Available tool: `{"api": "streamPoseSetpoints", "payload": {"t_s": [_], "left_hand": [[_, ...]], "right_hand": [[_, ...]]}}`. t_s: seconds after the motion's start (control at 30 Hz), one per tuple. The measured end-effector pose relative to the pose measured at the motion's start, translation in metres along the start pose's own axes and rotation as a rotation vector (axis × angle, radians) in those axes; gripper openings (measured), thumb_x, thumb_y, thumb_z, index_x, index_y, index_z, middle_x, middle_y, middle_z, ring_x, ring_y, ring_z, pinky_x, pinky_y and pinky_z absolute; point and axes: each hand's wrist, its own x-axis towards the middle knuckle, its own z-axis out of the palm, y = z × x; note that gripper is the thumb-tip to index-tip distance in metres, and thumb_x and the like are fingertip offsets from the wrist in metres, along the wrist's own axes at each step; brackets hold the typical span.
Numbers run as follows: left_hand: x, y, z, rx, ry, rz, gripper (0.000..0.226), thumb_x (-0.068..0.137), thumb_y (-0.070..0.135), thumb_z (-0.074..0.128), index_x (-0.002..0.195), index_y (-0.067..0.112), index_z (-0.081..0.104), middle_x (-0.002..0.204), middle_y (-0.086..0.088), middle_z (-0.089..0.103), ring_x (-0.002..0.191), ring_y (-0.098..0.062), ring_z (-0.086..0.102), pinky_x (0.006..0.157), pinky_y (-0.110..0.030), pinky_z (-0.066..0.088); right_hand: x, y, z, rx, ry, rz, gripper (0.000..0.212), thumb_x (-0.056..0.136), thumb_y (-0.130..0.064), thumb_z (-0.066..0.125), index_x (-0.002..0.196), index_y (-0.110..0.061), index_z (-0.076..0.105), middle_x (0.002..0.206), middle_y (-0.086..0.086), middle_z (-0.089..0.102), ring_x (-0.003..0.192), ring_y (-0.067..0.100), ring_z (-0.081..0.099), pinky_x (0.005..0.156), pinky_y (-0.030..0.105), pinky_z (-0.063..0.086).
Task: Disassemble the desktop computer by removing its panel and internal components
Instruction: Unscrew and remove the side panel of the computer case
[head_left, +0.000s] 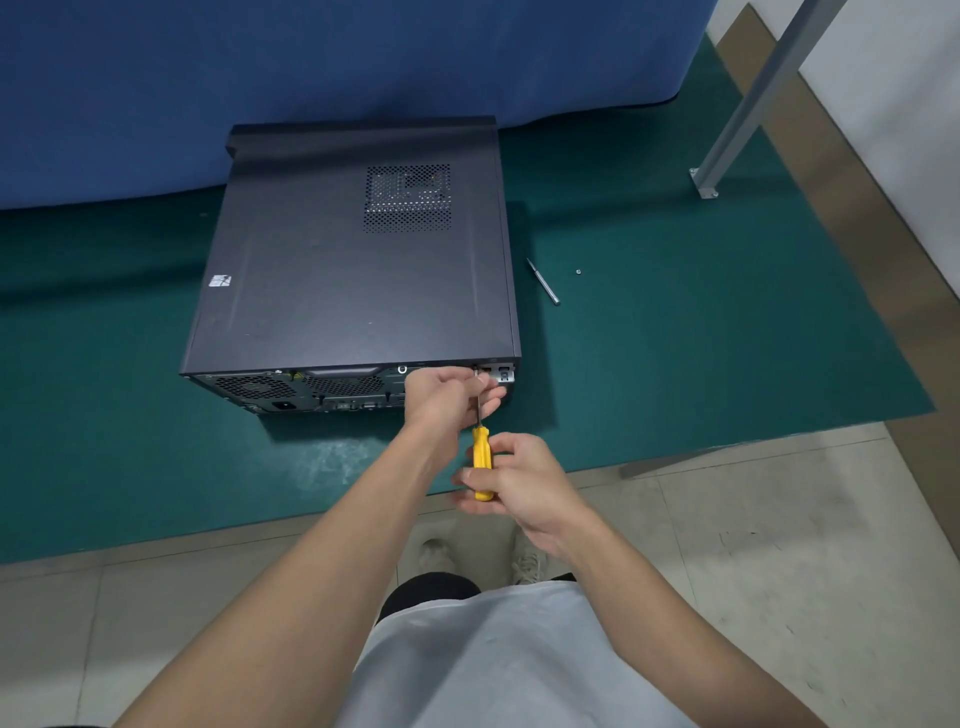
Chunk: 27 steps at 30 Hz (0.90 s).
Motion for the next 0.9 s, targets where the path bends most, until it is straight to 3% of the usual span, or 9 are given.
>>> {"api": "streamPoseSetpoints", "payload": {"t_s": [0.1,0.27,0.33,0.47,0.6,0.73,0.83,0.9], "left_hand": [[0.001,-0.001,0.004,0.136,0.116,0.051,0.015,0.081,-0.009,0.07,0.09,0.0,0.061,0.085,-0.018,0.07,0.071,-0.024,0.073,0.065,-0.027,0.059],[0.0,0.001,0.0,-0.044,-0.022,-0.02,0.008,0.09,-0.013,0.053,0.093,-0.008,0.058,0.088,-0.023,0.068,0.077,-0.026,0.072,0.069,-0.027,0.06],[-0.001,0.0,-0.003,-0.073,-0.048,-0.024,0.008,0.09,-0.012,0.055,0.096,-0.009,0.059,0.09,-0.024,0.069,0.08,-0.027,0.072,0.071,-0.028,0.06],[-0.001,-0.001,0.002,0.019,0.125,0.04,0.009,0.081,-0.007,0.07,0.089,-0.006,0.066,0.085,-0.02,0.072,0.074,-0.025,0.073,0.067,-0.028,0.06],[-0.002,-0.001,0.004,-0.043,0.118,0.025,0.006,0.085,-0.008,0.066,0.091,-0.007,0.064,0.086,-0.023,0.071,0.076,-0.027,0.073,0.07,-0.031,0.061],[-0.004,-0.002,0.003,-0.12,0.036,0.007,0.009,0.09,-0.009,0.057,0.098,-0.011,0.061,0.087,-0.024,0.069,0.077,-0.026,0.072,0.07,-0.027,0.06],[-0.004,-0.002,0.001,-0.127,0.015,0.002,0.01,0.092,-0.009,0.053,0.098,-0.01,0.061,0.089,-0.023,0.07,0.081,-0.027,0.073,0.072,-0.028,0.06],[-0.004,-0.003,0.001,-0.114,0.011,0.004,0.008,0.093,-0.007,0.054,0.097,-0.009,0.061,0.088,-0.022,0.07,0.08,-0.027,0.073,0.072,-0.029,0.06]], "right_hand": [[0.002,0.004,0.005,-0.037,0.061,-0.015,0.019,0.082,0.006,0.066,0.097,-0.001,0.057,0.094,0.02,0.065,0.08,0.026,0.07,0.068,0.033,0.058],[0.002,-0.003,-0.007,0.148,-0.131,0.064,0.019,0.092,0.003,0.053,0.11,0.005,0.057,0.097,0.021,0.066,0.084,0.031,0.069,0.078,0.041,0.057],[0.001,-0.004,-0.008,0.072,-0.095,0.031,0.021,0.09,0.004,0.057,0.111,0.004,0.056,0.096,0.02,0.067,0.082,0.029,0.07,0.072,0.036,0.057],[0.002,-0.003,-0.001,-0.048,0.036,0.004,0.026,0.081,0.0,0.071,0.102,-0.005,0.056,0.086,0.011,0.068,0.07,0.02,0.07,0.06,0.027,0.055],[0.005,-0.001,0.0,-0.045,0.062,0.012,0.029,0.08,-0.001,0.072,0.097,-0.009,0.05,0.098,0.017,0.067,0.07,0.021,0.07,0.06,0.028,0.055],[0.006,0.0,-0.002,0.051,-0.002,0.04,0.02,0.09,-0.008,0.063,0.105,-0.007,0.051,0.095,0.016,0.063,0.063,0.018,0.064,0.059,0.029,0.052],[0.006,0.001,-0.007,0.164,-0.112,0.068,0.018,0.095,-0.002,0.051,0.111,0.003,0.056,0.095,0.018,0.063,0.074,0.02,0.062,0.063,0.029,0.051],[0.006,0.0,-0.008,0.114,-0.069,0.052,0.02,0.094,0.0,0.051,0.113,0.005,0.057,0.096,0.018,0.067,0.078,0.022,0.068,0.069,0.029,0.054]]}}
